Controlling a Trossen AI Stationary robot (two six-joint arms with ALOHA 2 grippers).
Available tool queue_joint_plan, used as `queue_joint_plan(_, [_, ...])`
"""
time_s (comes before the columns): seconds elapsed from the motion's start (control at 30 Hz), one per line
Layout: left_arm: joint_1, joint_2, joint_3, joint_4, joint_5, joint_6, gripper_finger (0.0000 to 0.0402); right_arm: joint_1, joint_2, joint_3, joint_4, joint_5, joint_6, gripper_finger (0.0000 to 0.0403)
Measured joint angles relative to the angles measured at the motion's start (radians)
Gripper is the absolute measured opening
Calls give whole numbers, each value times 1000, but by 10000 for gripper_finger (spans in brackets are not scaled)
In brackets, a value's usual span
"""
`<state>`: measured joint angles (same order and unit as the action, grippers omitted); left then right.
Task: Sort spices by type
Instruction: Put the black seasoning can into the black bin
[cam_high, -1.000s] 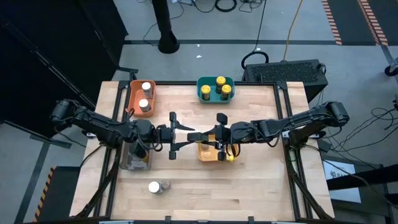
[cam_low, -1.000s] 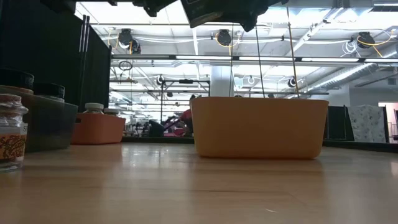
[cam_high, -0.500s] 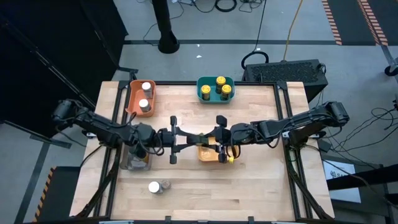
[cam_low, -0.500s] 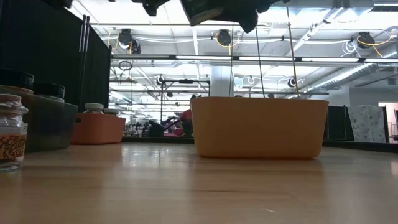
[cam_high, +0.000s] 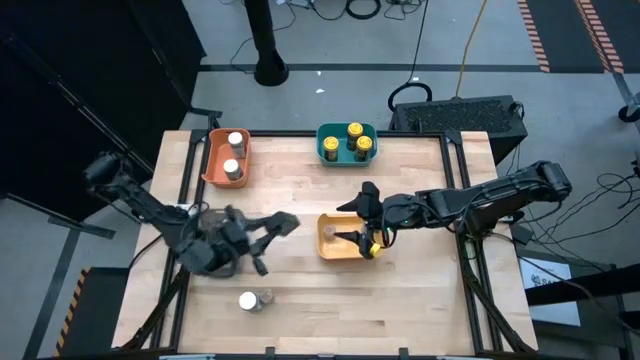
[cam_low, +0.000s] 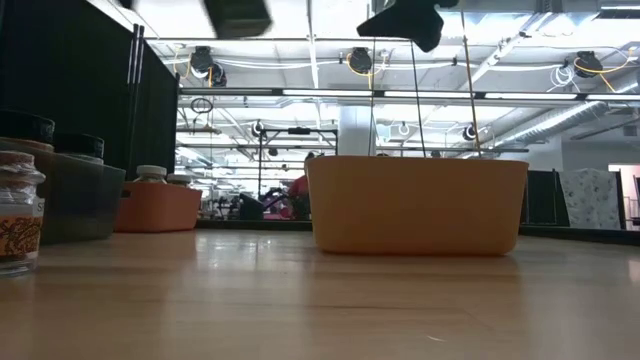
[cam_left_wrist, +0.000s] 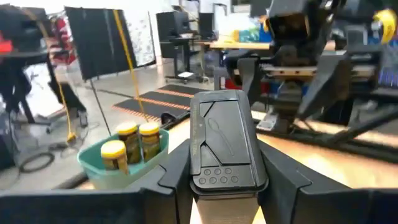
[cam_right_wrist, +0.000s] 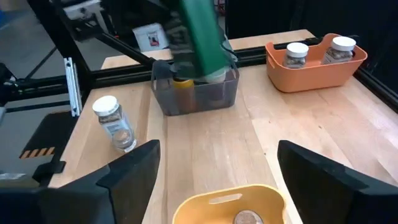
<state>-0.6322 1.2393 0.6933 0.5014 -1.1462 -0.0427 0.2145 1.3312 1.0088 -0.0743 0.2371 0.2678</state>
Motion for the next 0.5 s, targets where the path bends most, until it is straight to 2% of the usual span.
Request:
queue_joint_plan(0.23, [-234,24,82,9,-410,-55,134,0,0,0,1,0,0,300])
queue_joint_plan(0.37, [-313,52,146,6,-424,-21,134,-1,0,0,2,0,-1,300])
queue_joint_plan(0.5, [-360,78,150,-1,-416,-1,134,-1,0,0,2,0,-1,300])
